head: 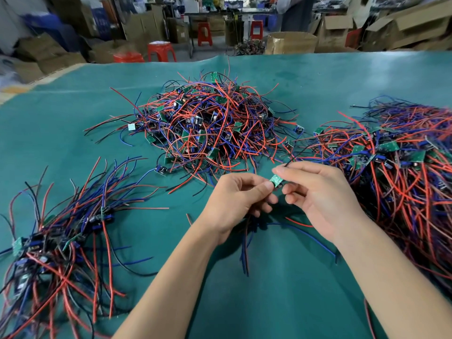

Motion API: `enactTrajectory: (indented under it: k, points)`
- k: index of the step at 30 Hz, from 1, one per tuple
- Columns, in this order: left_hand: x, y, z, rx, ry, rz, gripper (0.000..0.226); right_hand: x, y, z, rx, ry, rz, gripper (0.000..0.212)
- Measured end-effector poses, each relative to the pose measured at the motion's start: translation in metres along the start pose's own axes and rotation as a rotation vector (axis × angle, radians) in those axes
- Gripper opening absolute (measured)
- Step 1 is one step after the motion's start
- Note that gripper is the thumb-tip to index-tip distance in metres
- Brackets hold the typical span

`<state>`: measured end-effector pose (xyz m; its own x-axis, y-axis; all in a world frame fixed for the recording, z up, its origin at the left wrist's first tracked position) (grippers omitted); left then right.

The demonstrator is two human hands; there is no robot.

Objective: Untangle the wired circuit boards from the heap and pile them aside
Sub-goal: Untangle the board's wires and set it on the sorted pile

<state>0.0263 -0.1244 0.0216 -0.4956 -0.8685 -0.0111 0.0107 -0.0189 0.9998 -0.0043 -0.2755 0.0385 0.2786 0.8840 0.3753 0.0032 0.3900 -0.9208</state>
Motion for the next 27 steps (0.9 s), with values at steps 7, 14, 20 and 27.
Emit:
enactTrajectory:
  k: [7,14,20,27]
  points:
    - [0.0008,0.0037,0.0001,0.009,-0.038,-0.067,0.019,-0.0053,-0.0015,-0.0026,-0.083,0.070,0.060,0.010]
    - [0.0011,0.0028,0.0011,-0.019,-0.087,-0.002,0.023,-0.0032,-0.0043,-0.0014,-0.003,-0.091,-0.019,0.021]
    - [0.0050,0.0025,0.0028,-0.060,-0.144,0.163,0.024,-0.0005,-0.0020,0.0002,0.076,-0.175,-0.080,0.012]
    - [0.0049,0.0006,0.0013,0.058,-0.045,0.008,0.024,-0.0003,-0.0026,0.0004,0.057,-0.011,-0.176,0.004]
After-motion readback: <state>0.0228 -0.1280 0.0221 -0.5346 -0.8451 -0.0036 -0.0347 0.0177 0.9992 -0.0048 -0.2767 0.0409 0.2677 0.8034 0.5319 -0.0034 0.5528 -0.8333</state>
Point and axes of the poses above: each hand's wrist, its own z-axis away from the middle knuckle, its own x-axis out of the palm, y = z × x, the point moved 3 cm from there along -z, towards the middle knuckle, and after that the axes turned 7 degrees about -z, right-handed, at the moved point
